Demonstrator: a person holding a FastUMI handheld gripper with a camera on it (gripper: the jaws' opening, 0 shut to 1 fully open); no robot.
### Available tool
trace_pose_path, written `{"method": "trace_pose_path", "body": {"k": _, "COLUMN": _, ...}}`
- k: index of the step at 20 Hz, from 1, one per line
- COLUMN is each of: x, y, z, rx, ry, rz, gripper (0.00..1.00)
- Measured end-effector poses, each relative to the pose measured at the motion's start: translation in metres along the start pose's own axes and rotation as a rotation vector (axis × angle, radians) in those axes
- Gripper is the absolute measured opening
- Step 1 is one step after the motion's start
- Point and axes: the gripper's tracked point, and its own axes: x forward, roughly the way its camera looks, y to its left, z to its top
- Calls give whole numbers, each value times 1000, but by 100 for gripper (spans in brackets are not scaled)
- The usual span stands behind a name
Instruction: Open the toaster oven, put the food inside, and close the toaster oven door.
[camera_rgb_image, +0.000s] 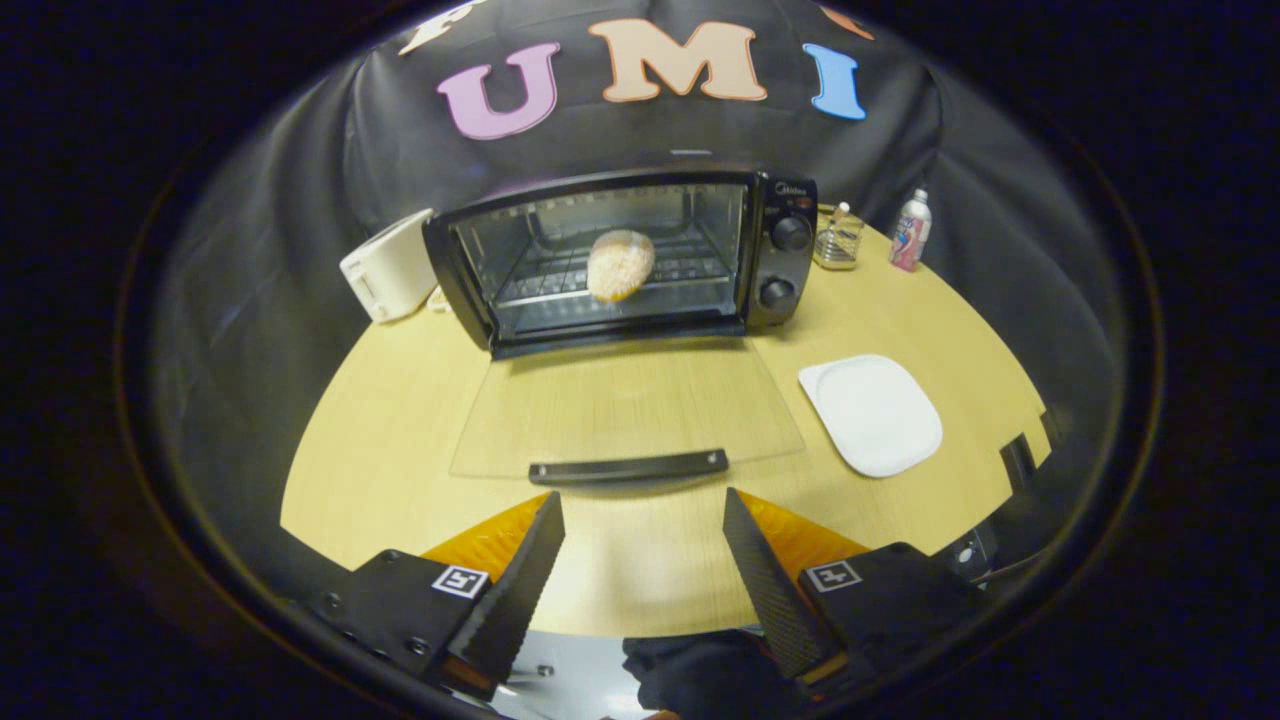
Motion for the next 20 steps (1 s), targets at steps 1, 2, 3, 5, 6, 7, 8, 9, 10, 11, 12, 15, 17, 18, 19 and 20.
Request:
{"method": "trace_pose_path", "body": {"k": 1, "x": 1, "y": 0, "z": -6, "rx": -11, "ry": 12, "rz": 3, "gripper": 99}}
{"method": "trace_pose_path", "body": {"k": 2, "x": 4, "y": 0, "z": -10, "rx": -20, "ry": 25, "rz": 8, "gripper": 99}}
{"method": "trace_pose_path", "body": {"k": 3, "x": 8, "y": 4, "z": -16, "rx": -28, "ry": 37, "rz": 19, "gripper": 99}}
{"method": "trace_pose_path", "body": {"k": 5, "x": 17, "y": 10, "z": -20, "rx": -37, "ry": 52, "rz": 36, "gripper": 99}}
{"method": "trace_pose_path", "body": {"k": 6, "x": 24, "y": 12, "z": -21, "rx": -35, "ry": 64, "rz": 40, "gripper": 99}}
{"method": "trace_pose_path", "body": {"k": 7, "x": 29, "y": 15, "z": -23, "rx": -33, "ry": 75, "rz": 45, "gripper": 99}}
{"method": "trace_pose_path", "body": {"k": 8, "x": 34, "y": 15, "z": -23, "rx": -29, "ry": 87, "rz": 46, "gripper": 98}}
{"method": "trace_pose_path", "body": {"k": 9, "x": 38, "y": 15, "z": -26, "rx": -26, "ry": 91, "rz": 42, "gripper": 98}}
{"method": "trace_pose_path", "body": {"k": 10, "x": 40, "y": 15, "z": -26, "rx": -23, "ry": 96, "rz": 38, "gripper": 98}}
{"method": "trace_pose_path", "body": {"k": 11, "x": 45, "y": 15, "z": -26, "rx": -23, "ry": 102, "rz": 32, "gripper": 98}}
{"method": "trace_pose_path", "body": {"k": 12, "x": 48, "y": 13, "z": -25, "rx": -24, "ry": 109, "rz": 24, "gripper": 98}}
{"method": "trace_pose_path", "body": {"k": 15, "x": 59, "y": 12, "z": -21, "rx": -23, "ry": 118, "rz": 13, "gripper": 97}}
{"method": "trace_pose_path", "body": {"k": 17, "x": 64, "y": 14, "z": -18, "rx": -17, "ry": 125, "rz": 12, "gripper": 97}}
{"method": "trace_pose_path", "body": {"k": 18, "x": 68, "y": 15, "z": -16, "rx": -13, "ry": 132, "rz": 13, "gripper": 97}}
{"method": "trace_pose_path", "body": {"k": 19, "x": 71, "y": 14, "z": -16, "rx": -9, "ry": 137, "rz": 15, "gripper": 97}}
{"method": "trace_pose_path", "body": {"k": 20, "x": 76, "y": 14, "z": -14, "rx": -9, "ry": 144, "rz": 16, "gripper": 96}}
